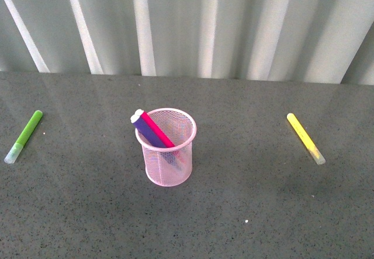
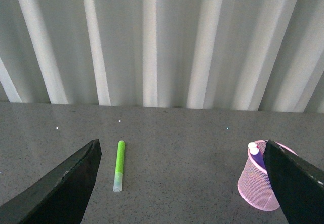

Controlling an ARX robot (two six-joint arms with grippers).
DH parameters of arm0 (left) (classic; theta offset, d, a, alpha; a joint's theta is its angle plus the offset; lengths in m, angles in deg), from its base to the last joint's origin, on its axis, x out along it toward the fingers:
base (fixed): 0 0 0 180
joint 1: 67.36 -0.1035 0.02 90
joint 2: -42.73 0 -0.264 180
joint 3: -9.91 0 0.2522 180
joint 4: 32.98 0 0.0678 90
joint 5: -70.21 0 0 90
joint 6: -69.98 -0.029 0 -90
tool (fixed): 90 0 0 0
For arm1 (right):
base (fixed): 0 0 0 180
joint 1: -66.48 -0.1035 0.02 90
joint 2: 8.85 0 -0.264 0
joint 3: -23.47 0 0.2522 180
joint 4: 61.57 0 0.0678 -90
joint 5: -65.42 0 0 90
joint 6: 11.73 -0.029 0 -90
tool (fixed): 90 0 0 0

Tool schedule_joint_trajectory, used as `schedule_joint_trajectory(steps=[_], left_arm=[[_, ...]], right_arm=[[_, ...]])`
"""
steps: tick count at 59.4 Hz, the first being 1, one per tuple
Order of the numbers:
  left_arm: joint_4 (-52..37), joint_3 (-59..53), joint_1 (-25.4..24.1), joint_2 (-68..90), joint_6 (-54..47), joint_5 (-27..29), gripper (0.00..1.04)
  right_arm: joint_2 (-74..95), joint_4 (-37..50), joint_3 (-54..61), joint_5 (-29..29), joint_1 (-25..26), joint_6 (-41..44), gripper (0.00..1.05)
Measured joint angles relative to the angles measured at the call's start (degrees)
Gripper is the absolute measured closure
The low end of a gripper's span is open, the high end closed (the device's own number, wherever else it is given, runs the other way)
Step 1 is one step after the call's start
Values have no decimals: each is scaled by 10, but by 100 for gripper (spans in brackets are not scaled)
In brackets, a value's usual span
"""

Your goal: Insert purple and pink pens into pink cup

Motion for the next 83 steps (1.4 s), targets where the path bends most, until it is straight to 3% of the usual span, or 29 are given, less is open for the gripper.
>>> schedule_joint_trajectory(steps=[21,27,47,75,83], left_arm=[[0,0,0,0,0,0,7],[0,0,0,0,0,0,7],[0,0,0,0,0,0,7],[0,0,0,0,0,0,7],[0,0,0,0,0,0,7]], right_arm=[[-70,-69,0,0,0,0,101],[-140,-161,0,0,0,0,101],[-168,-171,0,0,0,0,101],[-168,-171,0,0,0,-1,6],[-168,-171,0,0,0,-1,7]])
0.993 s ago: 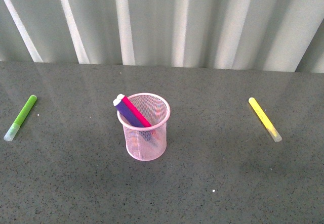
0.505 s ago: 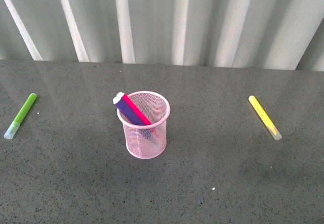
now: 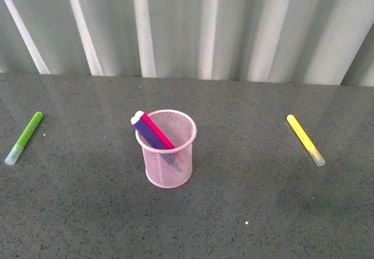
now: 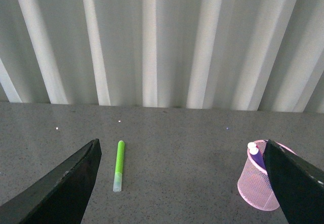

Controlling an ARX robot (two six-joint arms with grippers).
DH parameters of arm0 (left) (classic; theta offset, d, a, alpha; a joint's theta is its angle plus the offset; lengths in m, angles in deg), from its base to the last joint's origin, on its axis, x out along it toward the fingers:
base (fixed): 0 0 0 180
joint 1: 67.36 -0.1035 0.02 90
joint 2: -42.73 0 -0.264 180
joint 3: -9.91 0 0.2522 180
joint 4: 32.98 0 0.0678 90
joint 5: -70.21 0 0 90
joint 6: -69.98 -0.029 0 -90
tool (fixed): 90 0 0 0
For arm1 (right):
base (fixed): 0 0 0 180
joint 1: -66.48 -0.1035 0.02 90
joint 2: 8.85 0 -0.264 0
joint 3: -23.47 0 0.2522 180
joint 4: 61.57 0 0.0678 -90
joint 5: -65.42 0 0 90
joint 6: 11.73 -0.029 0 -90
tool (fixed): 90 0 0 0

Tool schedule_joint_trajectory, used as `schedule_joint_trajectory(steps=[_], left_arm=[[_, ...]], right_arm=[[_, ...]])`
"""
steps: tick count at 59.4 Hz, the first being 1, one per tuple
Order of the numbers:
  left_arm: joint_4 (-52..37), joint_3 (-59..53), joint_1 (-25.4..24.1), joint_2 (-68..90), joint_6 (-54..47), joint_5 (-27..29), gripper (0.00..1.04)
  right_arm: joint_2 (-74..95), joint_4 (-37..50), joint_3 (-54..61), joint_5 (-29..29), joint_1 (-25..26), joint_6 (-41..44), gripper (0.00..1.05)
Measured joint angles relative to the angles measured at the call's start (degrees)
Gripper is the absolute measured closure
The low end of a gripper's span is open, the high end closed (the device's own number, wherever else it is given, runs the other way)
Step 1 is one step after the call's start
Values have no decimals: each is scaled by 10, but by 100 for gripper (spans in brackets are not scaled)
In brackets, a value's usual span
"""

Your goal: Insert purple and pink pens into pink cup

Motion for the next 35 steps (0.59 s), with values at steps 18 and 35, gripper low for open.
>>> schedule_joint_trajectory(steps=[18,35], left_arm=[[0,0,0,0,0,0,7],[0,0,0,0,0,0,7]], right_arm=[[0,0,0,0,0,0,7],[0,0,0,0,0,0,7]])
